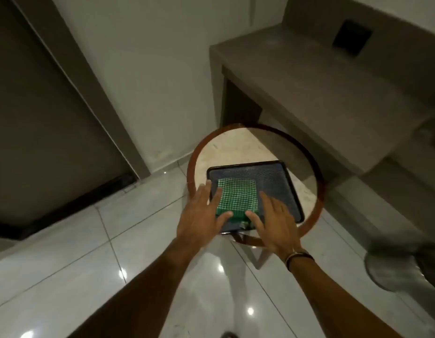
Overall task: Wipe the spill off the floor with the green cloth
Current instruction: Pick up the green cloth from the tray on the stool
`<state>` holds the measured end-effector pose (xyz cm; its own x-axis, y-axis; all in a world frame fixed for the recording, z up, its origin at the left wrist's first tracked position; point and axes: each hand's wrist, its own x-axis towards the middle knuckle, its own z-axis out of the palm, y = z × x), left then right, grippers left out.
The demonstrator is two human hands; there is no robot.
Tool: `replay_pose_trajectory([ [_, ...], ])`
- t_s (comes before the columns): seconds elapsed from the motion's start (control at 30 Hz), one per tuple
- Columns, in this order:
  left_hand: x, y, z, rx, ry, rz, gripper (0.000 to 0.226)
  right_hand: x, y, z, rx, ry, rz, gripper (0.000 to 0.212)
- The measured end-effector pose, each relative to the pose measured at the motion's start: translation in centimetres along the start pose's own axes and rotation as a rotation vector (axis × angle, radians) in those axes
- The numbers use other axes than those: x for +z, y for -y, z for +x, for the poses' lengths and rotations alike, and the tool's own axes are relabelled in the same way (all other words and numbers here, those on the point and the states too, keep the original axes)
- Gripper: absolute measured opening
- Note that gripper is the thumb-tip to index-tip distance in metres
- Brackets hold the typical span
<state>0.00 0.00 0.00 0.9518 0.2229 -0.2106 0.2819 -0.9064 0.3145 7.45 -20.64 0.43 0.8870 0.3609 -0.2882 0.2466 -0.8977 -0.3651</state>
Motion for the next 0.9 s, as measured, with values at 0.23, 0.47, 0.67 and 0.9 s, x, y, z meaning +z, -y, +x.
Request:
replay_pose_trajectory([
  [0.23, 10.5, 1.0, 10.4, -0.093, -0.057, -0.112, 0.077, 8.2, -4.6, 11.1, -0.026, 0.013, -0.044, 0.07],
  [0.47, 14.0, 0.4, 14.7, -0.23, -0.071, -0.115, 0.063, 11.6, -5.9, 15.0, 0.046, 0.013, -0.001, 0.055],
  [0.67, 14.8, 0.0, 15.7, -0.279, -0.088, -0.171, 0.056, 11.5, -6.2, 16.2, 0.07, -0.027, 0.105, 0.057],
  [0.9, 11.2, 0.9, 13.9, -0.401, -0.191, -0.712, 0.038, 8.7, -4.2, 12.9, 0.107, -0.099, 0.343, 0.044],
])
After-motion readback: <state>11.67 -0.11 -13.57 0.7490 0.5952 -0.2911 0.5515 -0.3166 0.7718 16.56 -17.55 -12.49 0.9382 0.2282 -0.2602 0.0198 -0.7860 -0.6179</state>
